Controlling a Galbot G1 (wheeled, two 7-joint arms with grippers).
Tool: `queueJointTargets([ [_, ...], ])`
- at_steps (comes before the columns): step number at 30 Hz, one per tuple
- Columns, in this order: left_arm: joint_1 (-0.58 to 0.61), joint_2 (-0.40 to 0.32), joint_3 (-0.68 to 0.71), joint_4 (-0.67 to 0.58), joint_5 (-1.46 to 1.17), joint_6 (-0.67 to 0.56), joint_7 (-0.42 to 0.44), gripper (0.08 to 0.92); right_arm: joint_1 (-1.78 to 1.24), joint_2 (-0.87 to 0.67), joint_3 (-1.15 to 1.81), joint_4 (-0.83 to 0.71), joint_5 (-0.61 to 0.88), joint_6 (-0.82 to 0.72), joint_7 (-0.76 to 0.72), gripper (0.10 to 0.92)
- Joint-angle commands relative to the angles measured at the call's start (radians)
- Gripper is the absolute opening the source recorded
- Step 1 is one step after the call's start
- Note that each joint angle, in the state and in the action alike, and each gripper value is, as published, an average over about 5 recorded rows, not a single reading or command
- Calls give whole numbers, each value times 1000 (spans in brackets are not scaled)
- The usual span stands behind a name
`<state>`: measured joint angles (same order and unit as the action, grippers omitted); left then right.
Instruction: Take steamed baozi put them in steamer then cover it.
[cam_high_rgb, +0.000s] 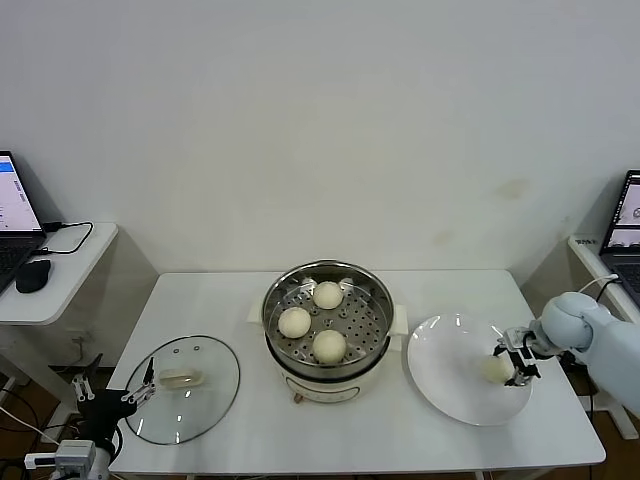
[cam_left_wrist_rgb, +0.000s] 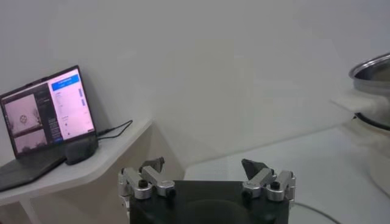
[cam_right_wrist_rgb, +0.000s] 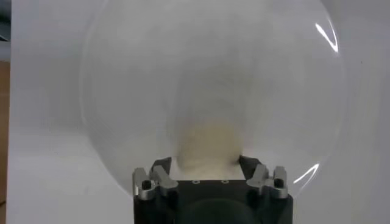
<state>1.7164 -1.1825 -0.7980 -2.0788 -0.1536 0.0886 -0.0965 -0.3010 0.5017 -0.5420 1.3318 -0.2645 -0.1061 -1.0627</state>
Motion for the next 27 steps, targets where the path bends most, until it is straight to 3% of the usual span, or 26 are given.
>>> queueJointTargets([
  [1, 0, 2, -1, 2, -1, 0, 0, 823, 31, -8, -9, 11, 12, -5, -2, 615],
  [17, -13, 5, 11, 5, -2, -1, 0, 823, 539, -78, -278, 188, 290, -121, -30, 611],
  [27, -25, 16, 20, 10, -6, -2, -1, 823, 1018, 70, -629, 281, 586, -290, 39, 619],
])
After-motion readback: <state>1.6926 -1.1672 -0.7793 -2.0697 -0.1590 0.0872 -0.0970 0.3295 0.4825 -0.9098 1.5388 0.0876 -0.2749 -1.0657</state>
